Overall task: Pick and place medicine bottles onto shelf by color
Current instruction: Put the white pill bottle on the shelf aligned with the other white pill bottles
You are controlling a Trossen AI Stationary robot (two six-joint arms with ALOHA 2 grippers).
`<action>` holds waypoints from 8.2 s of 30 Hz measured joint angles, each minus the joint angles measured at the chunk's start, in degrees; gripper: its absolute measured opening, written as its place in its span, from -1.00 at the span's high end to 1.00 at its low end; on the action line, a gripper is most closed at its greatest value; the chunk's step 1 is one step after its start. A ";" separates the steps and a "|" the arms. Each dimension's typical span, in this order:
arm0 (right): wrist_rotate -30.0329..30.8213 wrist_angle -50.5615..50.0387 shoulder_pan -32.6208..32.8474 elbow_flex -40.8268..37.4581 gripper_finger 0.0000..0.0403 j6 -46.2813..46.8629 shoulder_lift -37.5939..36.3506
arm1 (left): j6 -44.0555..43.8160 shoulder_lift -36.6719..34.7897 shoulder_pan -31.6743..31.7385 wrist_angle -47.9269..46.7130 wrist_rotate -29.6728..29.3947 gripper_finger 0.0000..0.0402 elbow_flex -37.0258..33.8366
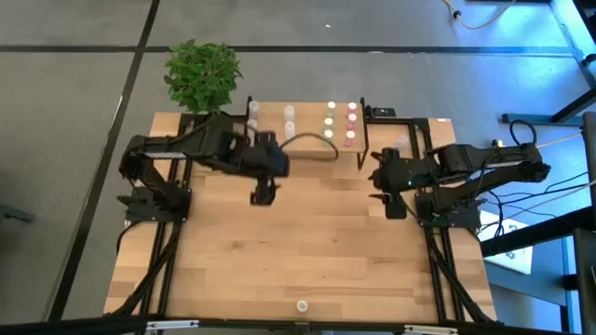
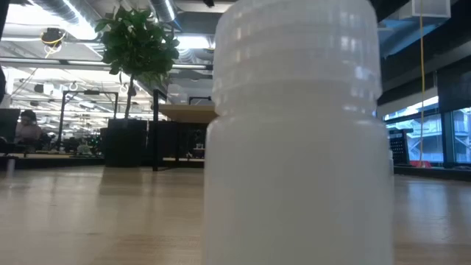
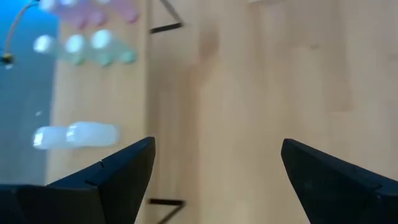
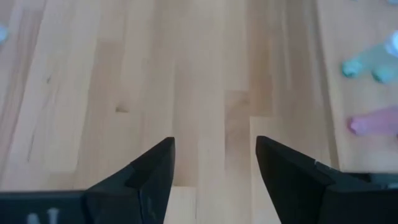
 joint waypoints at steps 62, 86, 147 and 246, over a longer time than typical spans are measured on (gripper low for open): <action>-18.67 8.79 13.53 -0.01 -0.13 -10.48 4.18 | -34.00 27.86 -33.12 39.84 0.67 -0.71 -8.25; -18.78 9.06 13.50 -0.01 -0.13 -10.67 4.16 | -35.90 35.03 -33.26 39.89 -0.14 -0.71 -8.28; -18.75 9.05 13.51 -0.01 -0.13 -10.67 4.16 | -39.14 35.08 -33.77 43.17 -1.48 -0.12 -8.31; 29.92 15.05 11.85 -0.03 -0.13 1.80 1.21 | -14.93 18.66 8.35 -6.92 -7.08 0.39 18.54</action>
